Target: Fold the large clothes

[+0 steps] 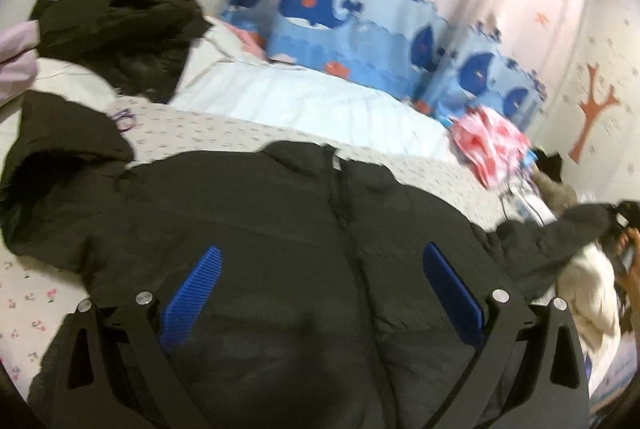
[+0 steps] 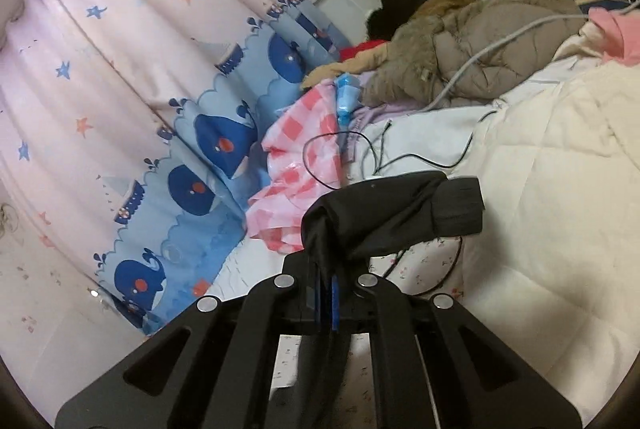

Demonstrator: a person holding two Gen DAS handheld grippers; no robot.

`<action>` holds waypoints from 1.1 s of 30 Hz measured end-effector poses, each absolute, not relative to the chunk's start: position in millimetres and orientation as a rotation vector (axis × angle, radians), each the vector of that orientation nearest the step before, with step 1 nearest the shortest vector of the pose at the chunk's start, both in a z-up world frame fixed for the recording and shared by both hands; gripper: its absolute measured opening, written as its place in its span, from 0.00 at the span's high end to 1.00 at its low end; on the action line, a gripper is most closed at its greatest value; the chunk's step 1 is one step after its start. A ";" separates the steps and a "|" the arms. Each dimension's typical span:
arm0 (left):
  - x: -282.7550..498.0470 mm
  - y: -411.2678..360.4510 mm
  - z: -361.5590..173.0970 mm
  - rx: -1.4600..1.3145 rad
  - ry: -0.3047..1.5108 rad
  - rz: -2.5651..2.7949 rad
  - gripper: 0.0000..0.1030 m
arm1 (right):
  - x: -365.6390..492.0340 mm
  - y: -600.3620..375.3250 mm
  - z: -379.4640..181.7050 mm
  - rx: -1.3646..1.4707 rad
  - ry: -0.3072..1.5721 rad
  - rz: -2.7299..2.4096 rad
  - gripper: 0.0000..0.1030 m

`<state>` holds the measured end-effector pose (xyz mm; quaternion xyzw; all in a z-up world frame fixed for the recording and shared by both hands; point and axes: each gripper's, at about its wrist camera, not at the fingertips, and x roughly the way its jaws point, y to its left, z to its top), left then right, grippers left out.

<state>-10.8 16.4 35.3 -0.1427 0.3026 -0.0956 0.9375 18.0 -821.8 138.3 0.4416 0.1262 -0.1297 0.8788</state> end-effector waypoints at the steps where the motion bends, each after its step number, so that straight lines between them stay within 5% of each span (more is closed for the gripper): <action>1: -9.4 25.0 36.7 -0.308 0.620 -0.169 0.06 | 20.9 -808.6 148.9 0.888 0.256 -0.255 0.96; 10: -15.1 95.3 55.1 -0.386 0.569 -0.040 0.06 | 80.5 -594.4 244.9 0.509 0.267 0.053 0.96; 15: -23.0 135.7 61.6 -0.432 0.552 0.015 0.06 | 96.8 -431.9 254.5 0.344 0.292 0.298 0.96; 23: -35.2 193.3 66.3 -0.514 0.528 0.091 0.06 | 112.1 -187.6 98.9 0.126 0.655 0.606 0.91; 24: -35.8 197.8 66.5 -0.519 0.529 0.096 0.06 | 116.0 -162.9 66.8 0.085 0.760 0.633 0.85; 25: -36.6 203.1 66.2 -0.528 0.531 0.101 0.06 | 119.1 -143.8 37.7 0.052 0.865 0.658 0.64; 27: -35.6 211.3 65.6 -0.543 0.540 0.108 0.06 | 118.5 -119.4 -0.2 -0.011 0.992 0.664 0.39; 31: -34.5 223.3 63.0 -0.585 0.557 0.117 0.06 | 113.7 -113.5 10.9 -0.006 0.980 0.741 0.13; 33: -33.2 226.5 61.9 -0.598 0.565 0.120 0.06 | 107.9 -113.6 14.9 -0.010 0.982 0.762 0.10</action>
